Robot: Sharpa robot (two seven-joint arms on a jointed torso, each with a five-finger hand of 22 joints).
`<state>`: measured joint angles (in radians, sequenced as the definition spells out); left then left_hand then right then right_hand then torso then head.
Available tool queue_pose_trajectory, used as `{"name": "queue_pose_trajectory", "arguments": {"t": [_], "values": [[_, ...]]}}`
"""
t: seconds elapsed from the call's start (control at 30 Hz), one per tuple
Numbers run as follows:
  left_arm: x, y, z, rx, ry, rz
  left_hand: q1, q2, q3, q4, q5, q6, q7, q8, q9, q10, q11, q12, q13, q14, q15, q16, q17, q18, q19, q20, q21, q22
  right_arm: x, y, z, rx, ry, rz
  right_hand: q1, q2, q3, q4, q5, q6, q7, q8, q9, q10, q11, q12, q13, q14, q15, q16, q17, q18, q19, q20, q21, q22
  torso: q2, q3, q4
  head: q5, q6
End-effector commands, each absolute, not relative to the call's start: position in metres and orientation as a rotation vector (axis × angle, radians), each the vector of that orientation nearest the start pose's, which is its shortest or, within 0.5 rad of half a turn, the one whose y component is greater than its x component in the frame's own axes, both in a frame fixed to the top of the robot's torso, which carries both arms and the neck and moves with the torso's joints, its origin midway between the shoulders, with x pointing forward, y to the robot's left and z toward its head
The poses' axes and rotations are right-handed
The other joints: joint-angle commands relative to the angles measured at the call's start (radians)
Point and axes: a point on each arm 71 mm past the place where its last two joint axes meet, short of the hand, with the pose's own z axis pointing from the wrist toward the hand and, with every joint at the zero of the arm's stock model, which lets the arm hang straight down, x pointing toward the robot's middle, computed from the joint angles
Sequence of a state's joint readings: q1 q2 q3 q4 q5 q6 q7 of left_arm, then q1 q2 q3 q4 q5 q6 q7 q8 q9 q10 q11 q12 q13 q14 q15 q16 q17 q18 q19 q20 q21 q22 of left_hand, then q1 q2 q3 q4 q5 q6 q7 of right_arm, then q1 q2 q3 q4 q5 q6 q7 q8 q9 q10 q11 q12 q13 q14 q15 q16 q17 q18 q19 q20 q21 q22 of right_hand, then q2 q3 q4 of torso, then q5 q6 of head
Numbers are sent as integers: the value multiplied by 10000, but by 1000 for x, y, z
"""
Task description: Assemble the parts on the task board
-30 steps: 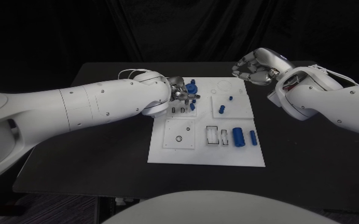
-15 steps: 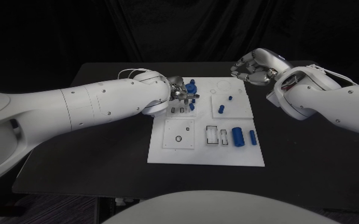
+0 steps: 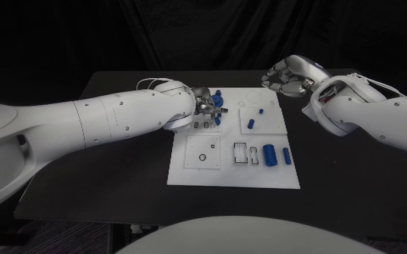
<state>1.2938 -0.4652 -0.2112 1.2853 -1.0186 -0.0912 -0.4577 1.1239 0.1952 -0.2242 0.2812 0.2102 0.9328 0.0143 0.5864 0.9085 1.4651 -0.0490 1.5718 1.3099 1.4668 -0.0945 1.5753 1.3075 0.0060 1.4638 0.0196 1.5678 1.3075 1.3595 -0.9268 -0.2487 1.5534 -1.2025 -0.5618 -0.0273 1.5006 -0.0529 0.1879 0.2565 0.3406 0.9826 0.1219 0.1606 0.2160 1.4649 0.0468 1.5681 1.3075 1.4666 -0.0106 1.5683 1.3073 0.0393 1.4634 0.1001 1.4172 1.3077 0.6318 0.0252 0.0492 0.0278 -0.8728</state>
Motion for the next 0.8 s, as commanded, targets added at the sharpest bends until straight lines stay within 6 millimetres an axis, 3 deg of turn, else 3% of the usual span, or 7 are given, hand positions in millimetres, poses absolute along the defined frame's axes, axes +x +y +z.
{"name": "queue_pose_trajectory", "arguments": {"t": [0.03,0.27,0.5,0.8], "values": [[506,91,-238,-894,22027,-5303,105,2,33,-25,67,70,-22,-67,14,1057,-58,-10,2609,1040,-94,-45,2633,-60,1070,-74,30,2633,482,-245,-170,673,15486,6600,103,-2,36,-4,57,54,8,18,-10,1059,26,27,2633,1042,-8,25,2635,36,70,-18,-26,2070,8,0,-13,-21,2],[505,92,-239,-924,22070,-5230,160,5,59,-39,95,96,-25,-112,23,1057,-60,-10,2609,1040,-96,-45,2633,-60,1070,-77,30,2633,482,-245,-171,679,15528,6597,103,-2,36,-4,57,54,8,18,-10,1059,26,27,2633,1042,-8,25,2635,36,70,-18,-26,2070,11,4,7,-41,2],[505,92,-240,-905,22197,-5115,184,4,70,-44,105,131,-30,-123,35,1057,-63,-10,2609,1040,-97,-45,2633,-60,1070,-79,30,2633,482,-245,-172,686,15581,6572,103,-2,36,-4,57,54,8,18,-10,1059,26,27,2633,1042,-8,25,2635,36,70,-18,-26,2070,21,-10,12,55,2],[504,92,-246,-893,22390,-5011,185,4,70,-40,104,137,-30,-129,37,1057,-63,-10,2609,1040,-98,-45,2633,-60,1070,-79,30,2633,481,-246,-172,696,15649,6551,103,-2,36,-4,57,54,8,18,-10,1059,26,27,2633,1042,-8,25,2635,36,70,-18,-26,2070,0,-21,38,-25,2]]}}
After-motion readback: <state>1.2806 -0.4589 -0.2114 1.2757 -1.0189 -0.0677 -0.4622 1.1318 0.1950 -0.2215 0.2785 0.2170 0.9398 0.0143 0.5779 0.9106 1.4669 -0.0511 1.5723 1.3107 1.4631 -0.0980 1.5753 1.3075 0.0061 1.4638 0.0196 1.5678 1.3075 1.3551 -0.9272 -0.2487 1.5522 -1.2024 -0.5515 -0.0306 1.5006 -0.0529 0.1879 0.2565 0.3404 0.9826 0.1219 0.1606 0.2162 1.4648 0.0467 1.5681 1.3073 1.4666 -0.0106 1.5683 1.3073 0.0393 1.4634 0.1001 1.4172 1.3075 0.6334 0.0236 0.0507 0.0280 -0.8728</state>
